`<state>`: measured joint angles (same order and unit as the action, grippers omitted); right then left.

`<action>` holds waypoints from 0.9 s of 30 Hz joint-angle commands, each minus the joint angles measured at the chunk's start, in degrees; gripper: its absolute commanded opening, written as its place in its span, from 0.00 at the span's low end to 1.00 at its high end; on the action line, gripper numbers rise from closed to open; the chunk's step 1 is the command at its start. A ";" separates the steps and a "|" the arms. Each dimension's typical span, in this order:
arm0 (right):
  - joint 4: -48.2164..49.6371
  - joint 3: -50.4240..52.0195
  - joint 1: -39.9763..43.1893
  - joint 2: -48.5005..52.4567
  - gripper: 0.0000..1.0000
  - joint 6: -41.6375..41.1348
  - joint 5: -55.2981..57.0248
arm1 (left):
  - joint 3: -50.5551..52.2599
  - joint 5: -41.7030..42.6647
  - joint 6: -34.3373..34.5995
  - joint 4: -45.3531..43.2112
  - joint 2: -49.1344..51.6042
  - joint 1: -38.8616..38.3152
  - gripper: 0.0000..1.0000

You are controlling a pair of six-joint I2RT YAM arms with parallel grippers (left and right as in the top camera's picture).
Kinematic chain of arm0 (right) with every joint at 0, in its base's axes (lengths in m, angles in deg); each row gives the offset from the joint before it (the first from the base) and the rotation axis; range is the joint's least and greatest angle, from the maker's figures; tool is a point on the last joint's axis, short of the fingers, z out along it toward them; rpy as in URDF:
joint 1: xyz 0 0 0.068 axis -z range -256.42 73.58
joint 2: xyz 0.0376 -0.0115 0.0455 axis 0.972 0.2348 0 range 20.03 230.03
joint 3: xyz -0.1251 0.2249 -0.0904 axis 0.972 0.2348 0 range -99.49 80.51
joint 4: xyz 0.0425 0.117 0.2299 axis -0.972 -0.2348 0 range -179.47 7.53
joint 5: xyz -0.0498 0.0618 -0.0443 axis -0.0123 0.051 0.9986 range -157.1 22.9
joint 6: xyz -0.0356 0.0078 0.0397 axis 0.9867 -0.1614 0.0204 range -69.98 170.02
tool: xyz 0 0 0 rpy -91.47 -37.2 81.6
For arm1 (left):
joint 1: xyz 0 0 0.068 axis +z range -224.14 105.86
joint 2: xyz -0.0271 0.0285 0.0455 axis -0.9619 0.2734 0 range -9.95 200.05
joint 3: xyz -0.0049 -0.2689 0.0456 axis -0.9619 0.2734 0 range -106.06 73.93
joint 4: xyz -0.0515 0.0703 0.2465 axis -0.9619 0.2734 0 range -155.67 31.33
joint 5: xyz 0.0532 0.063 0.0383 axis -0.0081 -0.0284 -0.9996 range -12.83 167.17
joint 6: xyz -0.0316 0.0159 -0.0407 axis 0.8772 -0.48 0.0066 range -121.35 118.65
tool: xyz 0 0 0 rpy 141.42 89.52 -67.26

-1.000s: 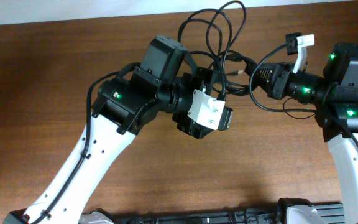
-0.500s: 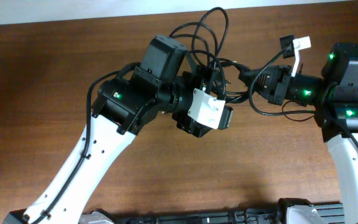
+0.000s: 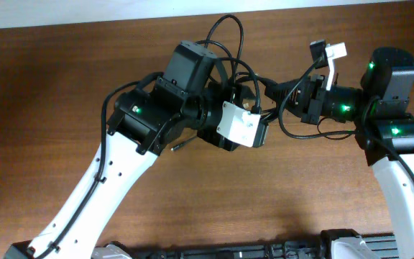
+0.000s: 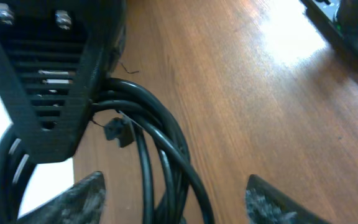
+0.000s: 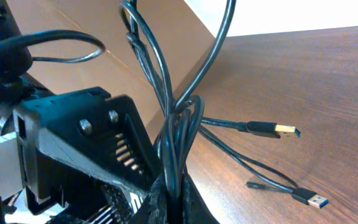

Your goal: Untangle cables

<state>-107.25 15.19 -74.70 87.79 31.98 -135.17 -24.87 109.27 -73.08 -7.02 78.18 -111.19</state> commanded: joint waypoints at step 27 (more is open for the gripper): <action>0.63 -0.48 -0.26 -0.74 0.04 0.26 -1.79 | -0.68 0.07 2.62 0.87 1.27 -0.07 0.00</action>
<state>-107.27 15.19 -74.70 87.79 32.00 -135.57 -24.87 108.20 -70.95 -6.32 78.82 -111.19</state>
